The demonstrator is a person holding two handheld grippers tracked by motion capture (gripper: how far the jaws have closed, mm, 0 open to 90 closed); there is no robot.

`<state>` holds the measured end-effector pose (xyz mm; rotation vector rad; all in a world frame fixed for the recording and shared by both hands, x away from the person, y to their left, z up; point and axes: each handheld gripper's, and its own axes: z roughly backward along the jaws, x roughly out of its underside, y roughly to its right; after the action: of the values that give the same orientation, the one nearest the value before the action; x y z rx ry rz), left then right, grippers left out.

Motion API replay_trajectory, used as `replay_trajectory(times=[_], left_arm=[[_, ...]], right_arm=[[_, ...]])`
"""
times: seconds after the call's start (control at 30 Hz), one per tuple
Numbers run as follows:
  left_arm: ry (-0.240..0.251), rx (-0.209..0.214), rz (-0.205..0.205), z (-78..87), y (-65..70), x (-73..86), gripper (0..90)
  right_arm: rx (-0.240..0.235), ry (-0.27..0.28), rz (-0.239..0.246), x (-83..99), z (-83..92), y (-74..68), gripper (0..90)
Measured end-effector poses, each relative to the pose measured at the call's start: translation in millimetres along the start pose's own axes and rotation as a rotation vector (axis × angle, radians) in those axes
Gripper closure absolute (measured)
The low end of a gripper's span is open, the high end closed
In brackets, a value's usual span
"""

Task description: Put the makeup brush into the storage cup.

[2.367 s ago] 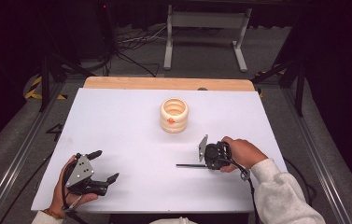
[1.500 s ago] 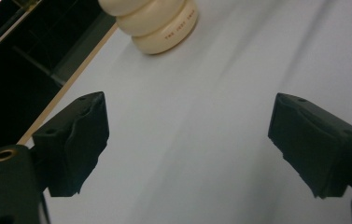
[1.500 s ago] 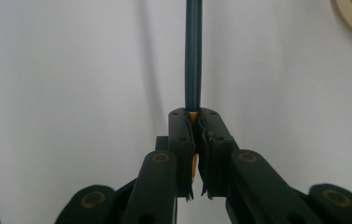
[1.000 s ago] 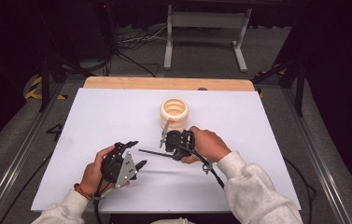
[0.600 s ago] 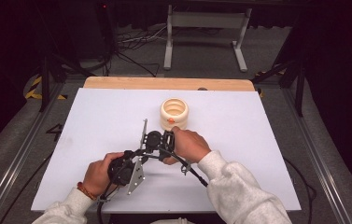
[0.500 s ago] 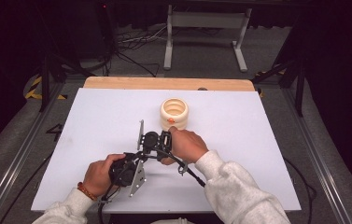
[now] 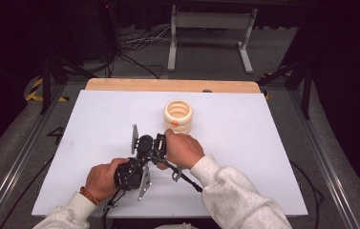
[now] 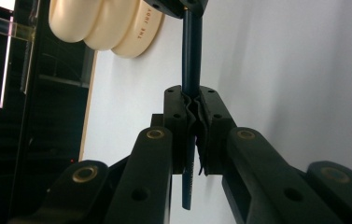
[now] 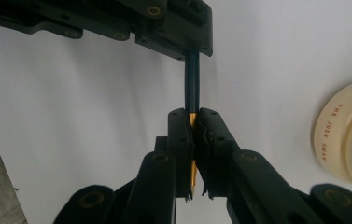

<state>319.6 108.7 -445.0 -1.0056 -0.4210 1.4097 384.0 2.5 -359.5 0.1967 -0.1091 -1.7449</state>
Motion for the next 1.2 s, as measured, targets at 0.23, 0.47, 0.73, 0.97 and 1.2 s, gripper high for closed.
replay_trajectory(times=[0.23, 0.47, 0.73, 0.97, 1.2], left_arm=[[-0.002, 0.000, 0.010, 0.8, -2.3, 1.1, 83.9], [0.019, 0.026, 0.089, 3.3, -13.9, 13.6, 84.0], [0.044, 0.058, 0.199, 4.2, -24.9, 25.1, 84.0], [0.109, 0.108, 0.334, 6.6, -34.6, 34.7, 84.0], [0.210, 0.158, 0.489, 10.6, -47.0, 47.2, 83.9]], right_arm=[[0.002, 0.046, -0.004, 4.2, 3.3, 2.1, 69.2], [0.029, 0.277, -0.058, 41.0, 27.2, 11.1, 44.2], [0.169, 0.515, -0.115, 94.5, 39.5, 4.1, 34.3], [0.276, 0.648, -0.162, 144.5, 37.5, -3.9, 24.7], [0.370, 0.728, -0.232, 192.1, 27.8, -12.9, 13.7]])
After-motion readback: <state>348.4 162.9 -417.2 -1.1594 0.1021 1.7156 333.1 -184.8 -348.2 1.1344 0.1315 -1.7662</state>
